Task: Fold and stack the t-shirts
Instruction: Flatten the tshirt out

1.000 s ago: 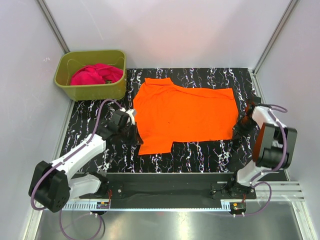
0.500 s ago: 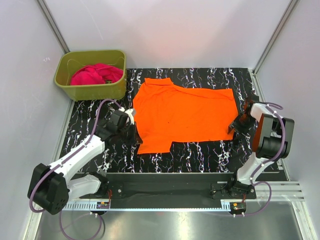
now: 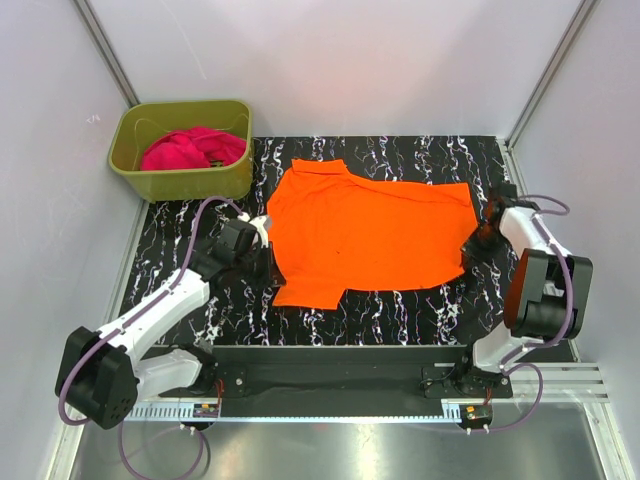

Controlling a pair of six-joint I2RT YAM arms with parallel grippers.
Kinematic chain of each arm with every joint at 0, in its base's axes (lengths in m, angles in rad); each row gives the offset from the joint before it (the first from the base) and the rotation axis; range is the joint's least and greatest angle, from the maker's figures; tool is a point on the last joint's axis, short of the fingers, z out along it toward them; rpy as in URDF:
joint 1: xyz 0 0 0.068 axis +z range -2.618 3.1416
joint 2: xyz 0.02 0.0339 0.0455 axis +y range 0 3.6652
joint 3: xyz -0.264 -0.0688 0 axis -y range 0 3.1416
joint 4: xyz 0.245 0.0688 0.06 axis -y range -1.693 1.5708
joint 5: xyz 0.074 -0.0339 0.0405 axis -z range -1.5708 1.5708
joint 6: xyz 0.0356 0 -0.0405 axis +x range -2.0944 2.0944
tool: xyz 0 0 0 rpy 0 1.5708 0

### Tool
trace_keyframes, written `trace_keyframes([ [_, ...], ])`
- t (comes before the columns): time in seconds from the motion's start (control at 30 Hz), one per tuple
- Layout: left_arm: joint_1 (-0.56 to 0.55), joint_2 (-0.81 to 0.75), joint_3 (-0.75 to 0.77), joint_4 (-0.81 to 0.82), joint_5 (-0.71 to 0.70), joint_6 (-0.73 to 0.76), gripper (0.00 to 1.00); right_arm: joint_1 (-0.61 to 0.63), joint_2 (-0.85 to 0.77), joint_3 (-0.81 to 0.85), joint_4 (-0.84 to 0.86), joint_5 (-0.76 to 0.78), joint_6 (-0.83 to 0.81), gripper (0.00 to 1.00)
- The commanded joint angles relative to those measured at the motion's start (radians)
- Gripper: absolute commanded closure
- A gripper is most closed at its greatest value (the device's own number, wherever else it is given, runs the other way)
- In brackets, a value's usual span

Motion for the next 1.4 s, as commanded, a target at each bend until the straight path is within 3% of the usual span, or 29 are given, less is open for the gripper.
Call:
trace_keyframes([
  [0.0, 0.009, 0.005, 0.043, 0.014, -0.008, 0.015, 1.00, 0.100, 0.024, 0.079, 0.008, -0.033, 0.043, 0.99],
  [0.1, 0.015, 0.023, 0.074, 0.011, 0.000, 0.023, 1.00, 0.175, 0.179, 0.255, 0.023, -0.075, 0.063, 0.93],
  [0.2, 0.017, 0.048, 0.111, 0.010, 0.009, 0.032, 1.00, 0.203, 0.315, 0.476, -0.039, -0.113, 0.046, 0.73],
  [0.27, 0.020, 0.054, 0.124, 0.008, 0.016, 0.034, 1.00, 0.203, 0.345, 0.543, -0.078, -0.109, 0.044, 0.57],
  [0.37, 0.020, 0.060, 0.126, 0.006, 0.015, 0.034, 1.00, 0.202, 0.307, 0.533, -0.103, -0.073, 0.017, 0.48],
  [0.5, 0.020, 0.053, 0.106, 0.013, 0.012, 0.031, 1.00, 0.192, 0.193, 0.318, -0.010, -0.076, 0.026, 0.49],
  [0.6, 0.021, 0.043, 0.088, 0.019, 0.010, 0.031, 1.00, 0.191, 0.116, 0.179, 0.093, -0.099, 0.090, 0.57],
  [0.7, 0.021, 0.048, 0.083, 0.023, 0.018, 0.023, 1.00, 0.186, 0.109, 0.103, 0.155, -0.147, 0.158, 0.64],
  [0.8, 0.023, 0.048, 0.086, 0.025, 0.026, 0.025, 1.00, 0.177, 0.087, 0.034, 0.240, -0.159, 0.227, 0.64],
  [1.37, 0.023, 0.049, 0.086, 0.022, 0.036, 0.028, 1.00, 0.090, 0.144, -0.015, 0.310, -0.164, 0.244, 0.59],
])
